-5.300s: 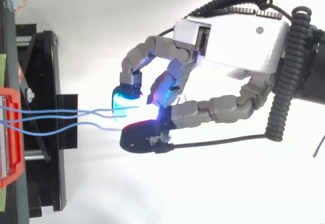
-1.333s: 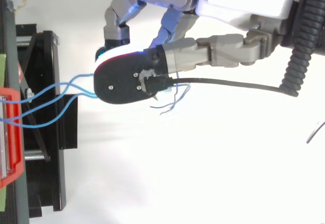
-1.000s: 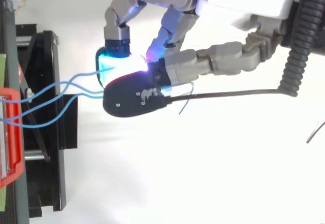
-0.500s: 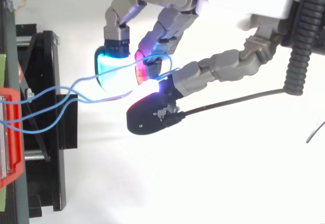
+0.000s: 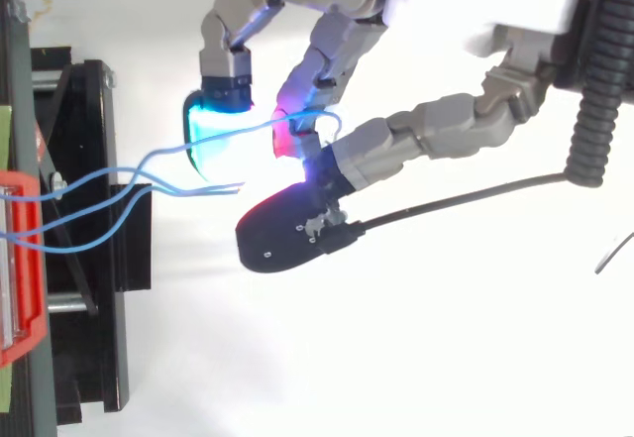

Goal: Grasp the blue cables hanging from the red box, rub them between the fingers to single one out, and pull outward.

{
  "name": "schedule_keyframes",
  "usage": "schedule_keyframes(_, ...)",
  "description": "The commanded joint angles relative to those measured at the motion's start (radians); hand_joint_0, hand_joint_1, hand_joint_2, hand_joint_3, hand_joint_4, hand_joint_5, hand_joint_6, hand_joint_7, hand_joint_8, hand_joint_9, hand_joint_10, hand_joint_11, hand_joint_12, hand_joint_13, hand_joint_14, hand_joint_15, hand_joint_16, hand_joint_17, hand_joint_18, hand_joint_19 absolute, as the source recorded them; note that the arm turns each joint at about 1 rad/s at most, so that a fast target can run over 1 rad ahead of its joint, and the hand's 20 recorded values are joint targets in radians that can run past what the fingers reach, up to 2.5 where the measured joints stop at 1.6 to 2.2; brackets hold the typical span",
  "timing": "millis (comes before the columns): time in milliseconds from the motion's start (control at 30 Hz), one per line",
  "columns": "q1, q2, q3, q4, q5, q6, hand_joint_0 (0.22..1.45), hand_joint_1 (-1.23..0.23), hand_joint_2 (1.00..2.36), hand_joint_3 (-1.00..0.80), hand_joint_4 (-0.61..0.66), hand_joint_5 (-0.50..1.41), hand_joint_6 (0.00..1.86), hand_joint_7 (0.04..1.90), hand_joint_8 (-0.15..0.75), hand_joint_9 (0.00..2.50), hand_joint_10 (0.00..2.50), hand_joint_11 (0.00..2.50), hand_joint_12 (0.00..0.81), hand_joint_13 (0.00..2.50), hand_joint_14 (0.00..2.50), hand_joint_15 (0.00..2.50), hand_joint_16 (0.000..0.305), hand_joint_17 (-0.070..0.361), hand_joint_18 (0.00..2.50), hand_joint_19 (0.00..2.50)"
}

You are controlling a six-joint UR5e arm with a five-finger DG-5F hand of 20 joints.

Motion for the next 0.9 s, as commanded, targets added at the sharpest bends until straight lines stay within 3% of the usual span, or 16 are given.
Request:
schedule_keyframes(0, 0.0, 0.0, 0.02, -0.027, -0.003, -0.035, 0.57, -0.8, 1.0, -0.5, 0.07, -0.13, 0.89, 0.94, 0.344, 1.19, 0.02, 0.91, 0.366, 1.03, 0.03, 0.68, 0.046, 0.104, 0.87, 0.54)
schedule_keyframes(233, -0.002, -0.001, 0.029, -0.05, -0.003, -0.064, 0.54, -0.7, 1.0, -0.5, 0.07, -0.13, 0.89, 0.96, 0.348, 1.2, 0.02, 0.9, 0.368, 1.04, 0.02, 0.7, 0.049, 0.111, 0.87, 0.55)
schedule_keyframes(367, -0.004, 0.0, 0.043, -0.057, -0.001, -0.066, 0.6, -0.76, 1.01, -0.25, 0.06, -0.13, 0.9, 0.99, 0.358, 1.22, 0.02, 0.91, 0.381, 1.06, 0.02, 0.7, 0.051, 0.114, 0.88, 0.55)
schedule_keyframes(500, -0.005, 0.0, 0.044, -0.063, -0.003, -0.066, 0.63, -0.84, 1.02, -0.14, -0.01, -0.15, 0.93, 0.98, 0.342, 1.17, 0.02, 0.93, 0.368, 1.03, 0.03, 0.69, 0.049, 0.11, 0.87, 0.53)
schedule_keyframes(600, -0.01, -0.001, 0.046, -0.063, -0.003, -0.069, 0.71, -0.95, 1.02, -0.27, -0.07, -0.16, 0.94, 0.95, 0.309, 1.09, 0.02, 0.91, 0.356, 0.96, 0.03, 0.66, 0.044, 0.1, 0.84, 0.48)
schedule_keyframes(867, -0.031, 0.0, 0.046, -0.103, -0.003, -0.069, 0.79, -0.96, 1.0, -0.49, -0.12, -0.17, 0.94, 0.96, 0.274, 1.04, 0.02, 0.88, 0.347, 0.89, 0.02, 0.61, 0.039, 0.089, 0.8, 0.42)
